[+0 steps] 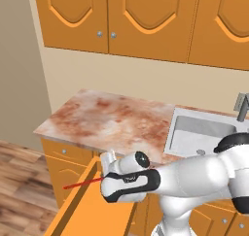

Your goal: Take a straw from the drawer in front and place it inside the glass cup on the dining counter.

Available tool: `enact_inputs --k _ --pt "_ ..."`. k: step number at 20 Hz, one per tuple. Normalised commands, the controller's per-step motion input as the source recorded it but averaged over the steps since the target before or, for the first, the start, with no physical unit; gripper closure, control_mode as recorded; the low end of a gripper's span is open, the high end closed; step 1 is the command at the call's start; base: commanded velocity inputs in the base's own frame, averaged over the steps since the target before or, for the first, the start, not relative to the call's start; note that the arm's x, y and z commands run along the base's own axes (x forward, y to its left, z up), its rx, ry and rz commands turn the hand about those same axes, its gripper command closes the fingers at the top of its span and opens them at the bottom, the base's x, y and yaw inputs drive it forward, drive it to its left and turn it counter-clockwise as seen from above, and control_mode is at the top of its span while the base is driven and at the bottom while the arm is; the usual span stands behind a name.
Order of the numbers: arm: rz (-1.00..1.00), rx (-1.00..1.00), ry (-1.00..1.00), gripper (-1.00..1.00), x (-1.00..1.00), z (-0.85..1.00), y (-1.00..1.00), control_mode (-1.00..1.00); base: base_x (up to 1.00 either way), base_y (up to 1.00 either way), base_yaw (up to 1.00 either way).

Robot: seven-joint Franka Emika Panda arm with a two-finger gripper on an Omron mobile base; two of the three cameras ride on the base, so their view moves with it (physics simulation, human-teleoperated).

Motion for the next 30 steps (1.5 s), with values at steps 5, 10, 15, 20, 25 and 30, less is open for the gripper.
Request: enact_inputs --k 5,10,15,20,25,30 --pt "0.0 0.0 0.0 1.0 0.8 1.0 0.52 -1.0 0.0 0.0 0.0" --pt "0.07 -0.07 0.0 1.0 0.38 1.0 0.29 -1.0 0.0 0.0 0.0" --pt "0.12 -0.19 0.0 1.0 0.12 1.0 0.01 -1.0 0.0 0.0 0.0" --pt "0.21 -0.26 0.0 1.0 0.01 1.0 -0.18 -1.0 0.0 0.0 0.0" --pt "0.33 -0.24 -0.05 1.0 0.0 0.7 -0.51 -1.0 0.0 0.0 0.0" --pt "0.38 -0.17 -0.1 1.0 0.0 0.17 -0.6 -1.0 0.0 0.0 0.0"
